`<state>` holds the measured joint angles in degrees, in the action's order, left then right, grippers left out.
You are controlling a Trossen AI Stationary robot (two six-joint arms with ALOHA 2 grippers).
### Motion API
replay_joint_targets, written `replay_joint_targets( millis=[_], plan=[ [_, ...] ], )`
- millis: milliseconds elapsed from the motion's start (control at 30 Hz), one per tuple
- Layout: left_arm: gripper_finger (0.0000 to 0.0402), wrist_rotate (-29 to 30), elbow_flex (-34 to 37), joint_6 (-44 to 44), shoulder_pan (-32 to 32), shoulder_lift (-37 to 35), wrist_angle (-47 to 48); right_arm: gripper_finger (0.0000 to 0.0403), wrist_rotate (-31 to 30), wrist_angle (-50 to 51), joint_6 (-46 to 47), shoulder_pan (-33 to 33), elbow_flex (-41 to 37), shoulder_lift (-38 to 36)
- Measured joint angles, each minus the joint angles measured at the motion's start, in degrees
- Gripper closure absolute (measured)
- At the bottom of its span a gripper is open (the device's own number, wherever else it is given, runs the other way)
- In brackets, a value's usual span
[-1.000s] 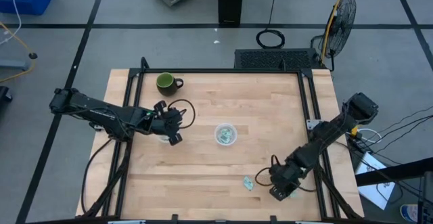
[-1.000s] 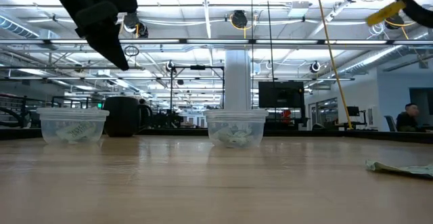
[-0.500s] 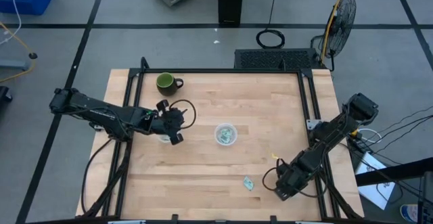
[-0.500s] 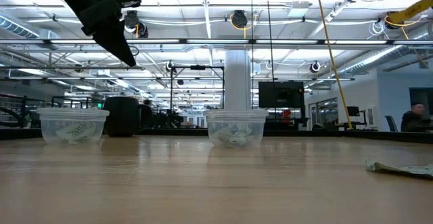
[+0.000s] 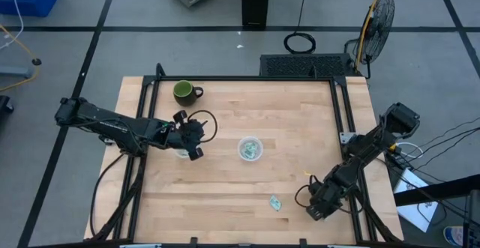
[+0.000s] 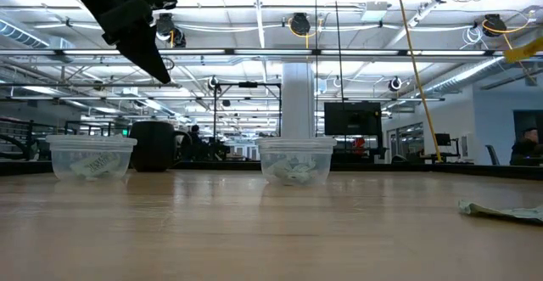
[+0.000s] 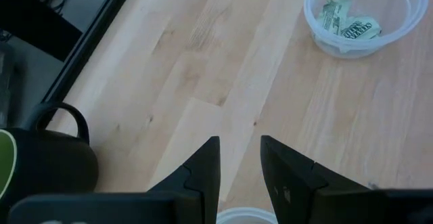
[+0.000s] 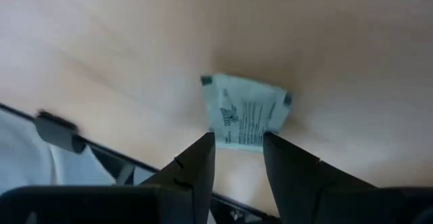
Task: Pick and place Stevia / Truvia into bins
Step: Put the white stevia packet into the right transparent container
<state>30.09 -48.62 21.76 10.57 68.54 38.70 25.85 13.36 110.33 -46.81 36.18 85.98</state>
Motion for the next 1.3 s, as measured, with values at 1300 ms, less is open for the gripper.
replay_joint_targets(
  millis=[1300],
  plan=[
    [0.0289, 0.07, 0.02, -0.68, 0.0, 0.01, 0.0, 0.0401, -25.97, 0.91, -24.7, 8.71, -5.11, -3.22]
  ],
)
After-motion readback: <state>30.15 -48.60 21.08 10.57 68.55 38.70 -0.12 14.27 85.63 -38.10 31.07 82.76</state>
